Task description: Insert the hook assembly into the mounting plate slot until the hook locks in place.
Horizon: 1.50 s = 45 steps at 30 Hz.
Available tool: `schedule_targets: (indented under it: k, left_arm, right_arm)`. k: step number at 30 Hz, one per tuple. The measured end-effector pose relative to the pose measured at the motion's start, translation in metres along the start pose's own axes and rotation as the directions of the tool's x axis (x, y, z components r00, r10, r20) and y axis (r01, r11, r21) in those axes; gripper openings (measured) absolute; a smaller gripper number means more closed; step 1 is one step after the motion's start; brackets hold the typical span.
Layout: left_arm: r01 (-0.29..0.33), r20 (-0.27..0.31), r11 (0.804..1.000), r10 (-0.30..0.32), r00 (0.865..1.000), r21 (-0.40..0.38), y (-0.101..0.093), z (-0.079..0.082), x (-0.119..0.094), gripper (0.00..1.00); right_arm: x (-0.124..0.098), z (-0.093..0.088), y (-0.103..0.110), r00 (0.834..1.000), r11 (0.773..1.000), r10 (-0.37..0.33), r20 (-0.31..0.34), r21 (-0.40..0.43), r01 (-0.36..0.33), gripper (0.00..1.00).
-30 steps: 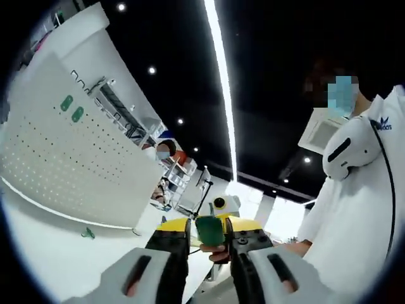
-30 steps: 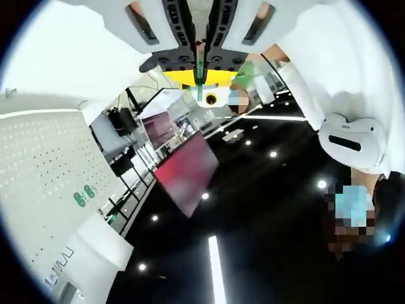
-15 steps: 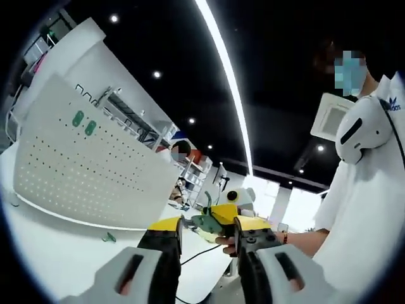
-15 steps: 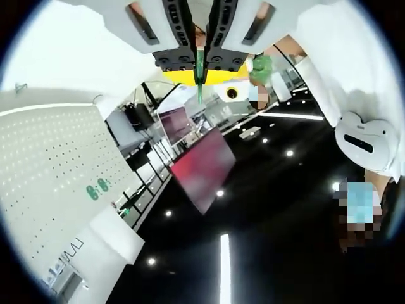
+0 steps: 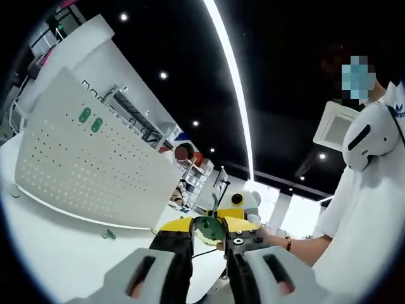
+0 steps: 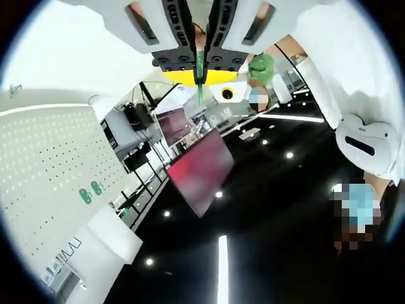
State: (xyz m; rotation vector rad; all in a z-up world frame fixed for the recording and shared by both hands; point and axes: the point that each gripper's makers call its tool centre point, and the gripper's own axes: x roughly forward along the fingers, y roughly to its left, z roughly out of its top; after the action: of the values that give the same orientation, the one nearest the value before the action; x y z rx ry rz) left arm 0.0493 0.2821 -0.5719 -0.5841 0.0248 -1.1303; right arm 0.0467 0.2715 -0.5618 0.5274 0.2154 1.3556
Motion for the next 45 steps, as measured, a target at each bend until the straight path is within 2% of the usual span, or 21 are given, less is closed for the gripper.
schedule_targets:
  k: [1, 3, 5, 7, 9, 11, 13, 15, 17, 19, 20, 23, 29, 34, 35, 36, 39, 41, 42, 45]
  left_arm:
    - [0.003, -0.007, 1.0, -0.003, 1.0, 0.007, 0.0, 0.001, -0.001, 0.18]
    - [0.018, -0.059, 0.998, -0.014, 0.998, 0.064, 0.0, -0.002, -0.005, 0.18]
    - [0.034, -0.12, 0.994, -0.021, 0.993, 0.108, -0.001, -0.007, -0.007, 0.17]
    - [0.045, -0.155, 0.987, -0.02, 0.988, 0.156, -0.001, -0.007, -0.008, 0.17]
    - [0.062, -0.185, 0.98, -0.027, 0.982, 0.19, -0.002, -0.009, -0.008, 0.17]
    - [0.063, -0.205, 0.979, -0.022, 0.978, 0.195, -0.002, -0.01, -0.007, 0.17]
    - [0.083, -0.231, 0.966, -0.025, 0.973, 0.246, -0.004, -0.01, -0.008, 0.17]
    - [0.088, -0.25, 0.965, -0.024, 0.968, 0.248, -0.004, -0.012, -0.007, 0.17]
    - [0.101, -0.271, 0.953, -0.021, 0.962, 0.286, -0.005, -0.013, -0.007, 0.17]
    - [0.102, -0.273, 0.955, -0.023, 0.962, 0.28, -0.005, -0.013, -0.005, 0.17]
    - [0.112, -0.287, 0.948, -0.022, 0.958, 0.3, -0.005, -0.013, -0.005, 0.17]
    - [0.119, -0.294, 0.946, -0.026, 0.955, 0.3, -0.006, -0.013, -0.003, 0.17]
    - [0.079, -0.221, 0.967, -0.024, 0.975, 0.243, -0.001, -0.007, -0.001, 0.17]
    - [0.051, -0.21, 0.974, -0.004, 0.978, 0.219, 0.0, -0.013, 0.001, 0.21]
    - [0.06, -0.191, 0.976, -0.02, 0.981, 0.208, -0.002, -0.011, 0.002, 0.19]
    - [0.044, -0.17, 0.98, -0.01, 0.985, 0.195, 0.001, -0.009, 0.002, 0.19]
    - [0.05, -0.148, 0.981, -0.022, 0.989, 0.188, 0.002, -0.006, 0.001, 0.16]
    - [0.056, -0.158, 0.98, -0.025, 0.987, 0.192, 0.003, -0.006, 0.002, 0.16]
    - [0.063, -0.166, 0.98, -0.032, 0.986, 0.19, 0.004, -0.006, 0.002, 0.16]
    - [0.066, -0.185, 0.982, -0.032, 0.982, 0.178, 0.008, -0.006, 0.002, 0.15]
  right_arm:
    - [0.0, -0.001, 0.0, 1.0, 1.0, -0.002, -0.008, -0.003, 0.002, 0.02]
    - [0.001, -0.006, 0.001, 0.999, 1.0, -0.008, -0.045, -0.02, 0.007, 0.02]
    - [0.001, -0.013, 0.001, 0.995, 0.999, -0.016, -0.097, -0.039, 0.012, 0.02]
    - [0.003, -0.016, 0.0, 0.991, 0.997, -0.031, -0.129, -0.076, 0.022, 0.02]
    - [0.004, -0.018, 0.001, 0.988, 0.997, -0.026, -0.15, -0.079, 0.014, 0.02]
    - [0.005, -0.019, 0.0, 0.984, 0.996, -0.037, -0.172, -0.09, 0.022, 0.02]
    - [0.004, -0.024, -0.001, 0.975, 0.992, -0.046, -0.218, -0.127, 0.018, 0.02]
    - [0.004, -0.025, -0.001, 0.971, 0.992, -0.05, -0.233, -0.127, 0.02, 0.02]
    - [0.003, -0.029, -0.002, 0.964, 0.988, -0.056, -0.259, -0.153, 0.016, 0.02]
    - [0.003, -0.029, -0.003, 0.963, 0.988, -0.057, -0.262, -0.156, 0.016, 0.02]
    - [0.002, -0.029, -0.003, 0.962, 0.987, -0.059, -0.266, -0.16, 0.017, 0.02]
    - [0.0, -0.032, -0.005, 0.957, 0.986, -0.066, -0.281, -0.168, 0.019, 0.02]
    - [0.001, -0.026, -0.008, 0.973, 0.984, -0.079, -0.218, -0.172, 0.041, 0.01]
    - [0.001, -0.02, -0.009, 0.985, 0.99, -0.06, -0.162, -0.132, 0.039, 0.01]
    - [0.002, -0.021, -0.01, 0.985, 0.99, -0.062, -0.162, -0.132, 0.041, 0.01]
    - [0.002, -0.021, -0.01, 0.984, 0.991, -0.062, -0.165, -0.129, 0.041, 0.01]
    - [0.002, -0.022, -0.012, 0.984, 0.992, -0.057, -0.168, -0.121, 0.036, 0.01]
    - [0.002, -0.025, -0.012, 0.978, 0.99, -0.061, -0.201, -0.138, 0.033, 0.02]
    - [0.002, -0.027, -0.012, 0.974, 0.984, -0.058, -0.22, -0.174, 0.019, 0.02]
    - [0.004, -0.026, -0.014, 0.972, 0.985, -0.065, -0.228, -0.17, 0.026, 0.02]
